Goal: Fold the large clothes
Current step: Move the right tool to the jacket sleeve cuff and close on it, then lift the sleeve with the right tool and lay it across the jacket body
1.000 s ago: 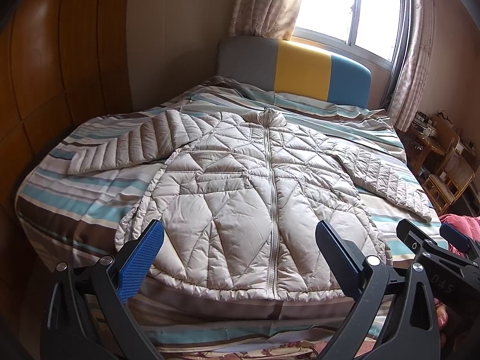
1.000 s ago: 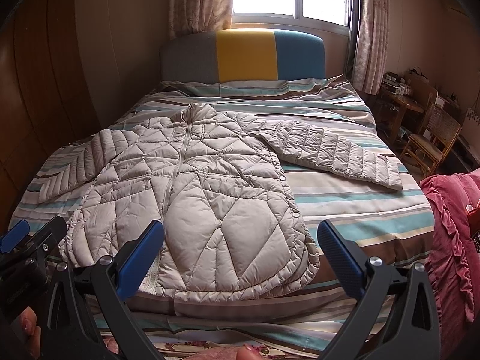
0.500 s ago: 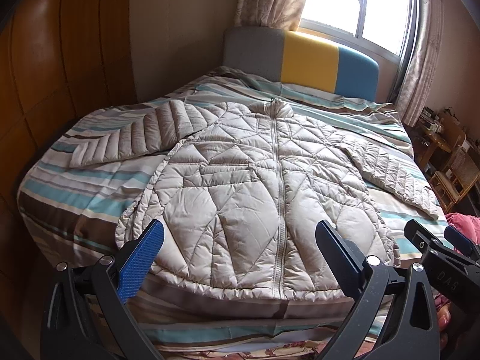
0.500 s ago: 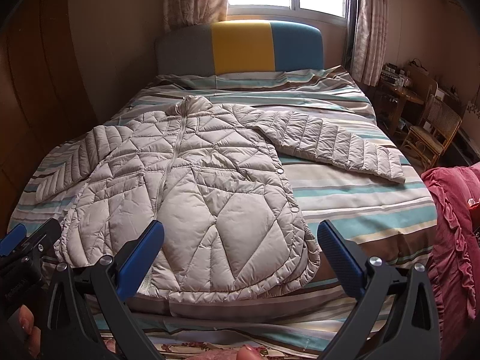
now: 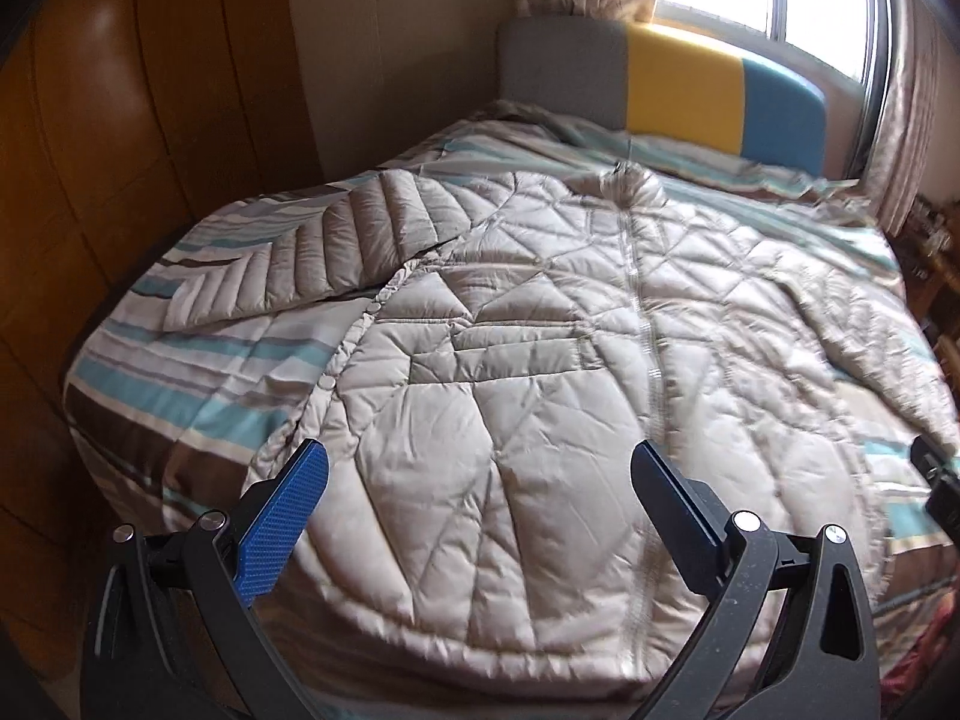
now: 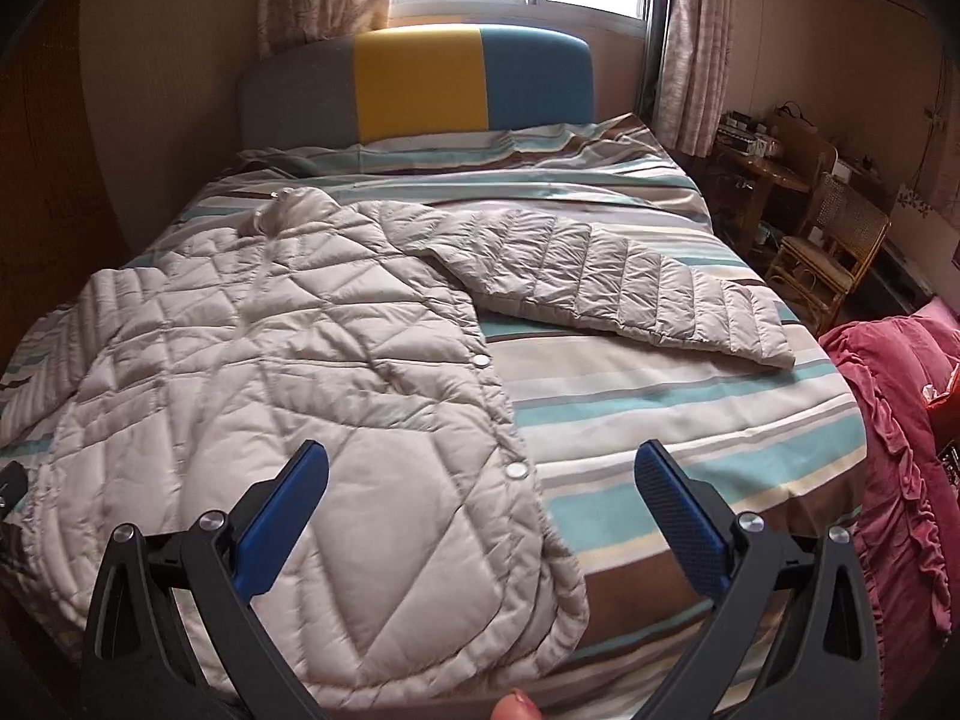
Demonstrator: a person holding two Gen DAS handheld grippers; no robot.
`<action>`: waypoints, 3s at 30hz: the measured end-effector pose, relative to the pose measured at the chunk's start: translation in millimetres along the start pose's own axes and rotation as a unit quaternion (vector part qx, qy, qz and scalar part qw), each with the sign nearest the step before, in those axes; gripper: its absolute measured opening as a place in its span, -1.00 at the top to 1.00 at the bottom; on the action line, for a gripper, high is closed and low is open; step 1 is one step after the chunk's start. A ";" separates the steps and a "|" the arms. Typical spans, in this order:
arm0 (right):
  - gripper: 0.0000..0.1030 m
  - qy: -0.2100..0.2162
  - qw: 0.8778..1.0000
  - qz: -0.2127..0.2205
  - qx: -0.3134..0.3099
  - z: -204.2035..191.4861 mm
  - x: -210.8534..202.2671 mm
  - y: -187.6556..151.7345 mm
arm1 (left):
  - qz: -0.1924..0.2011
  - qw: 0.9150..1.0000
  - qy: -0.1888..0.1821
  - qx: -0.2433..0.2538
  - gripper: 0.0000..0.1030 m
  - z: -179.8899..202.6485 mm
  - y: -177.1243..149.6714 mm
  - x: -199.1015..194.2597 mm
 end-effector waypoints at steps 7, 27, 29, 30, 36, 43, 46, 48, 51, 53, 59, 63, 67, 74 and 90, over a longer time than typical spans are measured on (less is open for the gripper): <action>-0.97 0.029 0.999 0.029 0.025 39.9 47.5 15.9 | -0.039 0.998 -0.055 -0.012 -0.94 10.9 12.5 58.6; -0.96 -0.157 0.957 0.041 0.240 243.3 130.2 51.0 | -0.009 0.998 0.069 -0.004 -0.94 -22.2 67.1 217.4; -0.93 -0.167 0.952 0.041 0.252 253.3 138.0 57.1 | -0.010 0.997 0.072 -0.001 -0.94 -21.5 61.7 223.0; -0.90 -0.175 0.952 0.038 0.249 256.1 141.3 59.9 | -0.011 0.997 0.074 0.002 -0.94 -19.7 60.2 224.6; -0.58 -0.202 0.955 0.003 0.219 266.1 170.5 69.9 | -0.018 0.995 0.095 0.021 -0.94 -13.0 55.3 229.8; 0.09 -0.202 0.959 -0.012 0.197 263.3 191.8 75.9 | -0.037 0.998 0.057 -0.007 -0.94 -19.2 52.1 237.3; 0.45 -0.206 0.964 -0.013 0.167 254.0 198.0 82.9 | -0.033 0.998 0.056 -0.010 -0.94 -19.6 51.5 236.6; 0.65 -0.211 0.966 -0.007 0.149 246.5 198.2 87.0 | -0.031 0.998 0.057 -0.010 -0.94 -19.2 51.4 236.4; 0.73 -0.220 0.967 0.020 0.125 233.5 189.0 94.8 | -0.030 0.998 0.057 -0.010 -0.94 -18.3 51.2 236.1; 0.73 -0.224 0.968 0.038 0.106 220.5 183.4 100.3 | -0.030 0.998 0.056 -0.011 -0.94 -18.4 51.2 236.0; 0.74 -0.203 0.975 0.085 0.012 155.4 175.0 119.1 | -0.029 0.998 0.053 -0.014 -0.94 -19.5 51.5 235.4; 0.74 -0.181 0.975 0.107 -0.077 96.3 177.0 130.2 | -0.029 0.998 0.053 -0.015 -0.94 -20.1 51.2 235.2; 0.74 -0.158 0.966 0.125 -0.165 37.5 181.8 134.2 | -0.027 0.998 0.054 -0.016 -0.94 -20.4 51.9 235.5; 0.74 -0.124 0.908 0.164 -0.366 -82.0 195.7 117.7 | -0.026 0.998 0.051 -0.020 -0.94 -21.9 51.1 234.9; 0.11 0.059 0.879 0.087 -0.464 -204.2 236.6 66.8 | -0.025 0.998 0.049 -0.022 -0.94 -21.8 50.4 235.1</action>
Point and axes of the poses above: each gripper's, at about its wrist camera, not at the fingertips, and x roughly the way its jaws point, z to its right, y to its top, the point moved 6 cm from there along x, roughly the way its jaws point, and after that the axes turned 8 degrees about y, right-handed, at the moved point
